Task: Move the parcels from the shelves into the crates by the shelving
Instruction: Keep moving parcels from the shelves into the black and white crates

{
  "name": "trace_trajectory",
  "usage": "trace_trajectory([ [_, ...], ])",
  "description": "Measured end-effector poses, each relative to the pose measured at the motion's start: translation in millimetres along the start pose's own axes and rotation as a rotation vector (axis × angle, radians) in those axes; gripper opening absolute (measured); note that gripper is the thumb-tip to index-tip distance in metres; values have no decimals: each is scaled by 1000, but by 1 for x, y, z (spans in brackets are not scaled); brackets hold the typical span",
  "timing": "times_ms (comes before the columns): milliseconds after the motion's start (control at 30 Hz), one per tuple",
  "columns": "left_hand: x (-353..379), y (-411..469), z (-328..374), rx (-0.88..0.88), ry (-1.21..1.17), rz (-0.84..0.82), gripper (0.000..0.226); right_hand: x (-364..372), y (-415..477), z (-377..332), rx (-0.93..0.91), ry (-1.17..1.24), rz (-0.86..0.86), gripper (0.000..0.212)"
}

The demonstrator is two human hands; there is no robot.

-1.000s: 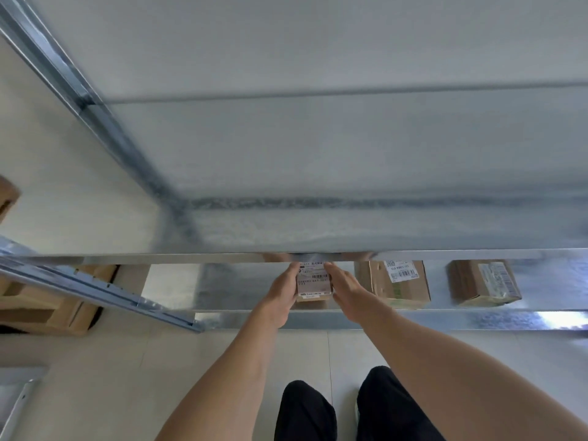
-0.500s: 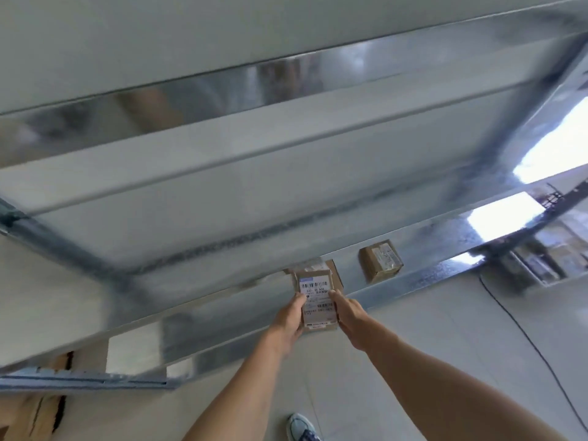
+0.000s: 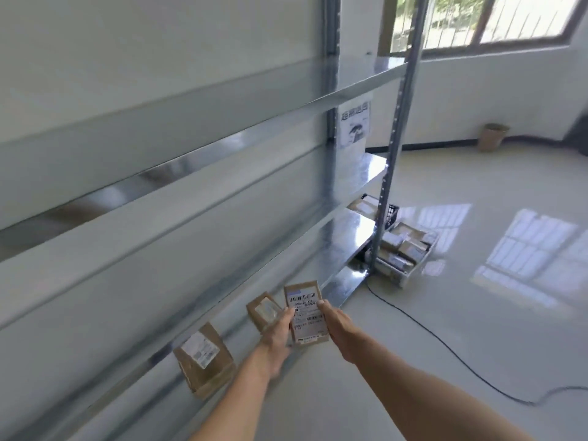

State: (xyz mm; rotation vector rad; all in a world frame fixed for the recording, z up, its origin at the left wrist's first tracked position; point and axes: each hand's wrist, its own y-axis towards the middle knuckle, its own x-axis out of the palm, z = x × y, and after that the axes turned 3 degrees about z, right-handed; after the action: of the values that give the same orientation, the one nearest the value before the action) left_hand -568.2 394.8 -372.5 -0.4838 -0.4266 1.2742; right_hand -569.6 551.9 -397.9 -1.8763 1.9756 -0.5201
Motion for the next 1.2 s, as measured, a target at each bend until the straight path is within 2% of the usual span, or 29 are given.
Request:
trace_trajectory([
  [233, 148, 8, 59, 82, 133, -155, 38, -146, -29, -25, -103, 93, 162, 39],
  [433, 237, 38, 75, 69, 195, -237, 37, -238, -32, -21, -89, 151, 290, 40],
  [533, 264, 58, 80, 54, 217, -276, 39, -266, -28, -21, -61, 163, 304, 46],
  [633, 290, 86, 90, 41, 249, -319, 42, -294, -15, -25, -41, 217, 332, 44],
  [767, 319, 133, 108, 17, 276, -362, 41, -330, 22, -35, -22, 228, 354, 41],
  [867, 337, 182, 127, -7, 254, -350, 41, -356, 61, -52, -9, 206, 390, 48],
  [1000, 358, 239, 157, -82, 220, -371, 42, -386, 105, -80, 29, 240, 391, 39],
  [1200, 389, 309, 194, -113, 204, -448, 44, -432, 163, -108, 58, 271, 421, 38],
])
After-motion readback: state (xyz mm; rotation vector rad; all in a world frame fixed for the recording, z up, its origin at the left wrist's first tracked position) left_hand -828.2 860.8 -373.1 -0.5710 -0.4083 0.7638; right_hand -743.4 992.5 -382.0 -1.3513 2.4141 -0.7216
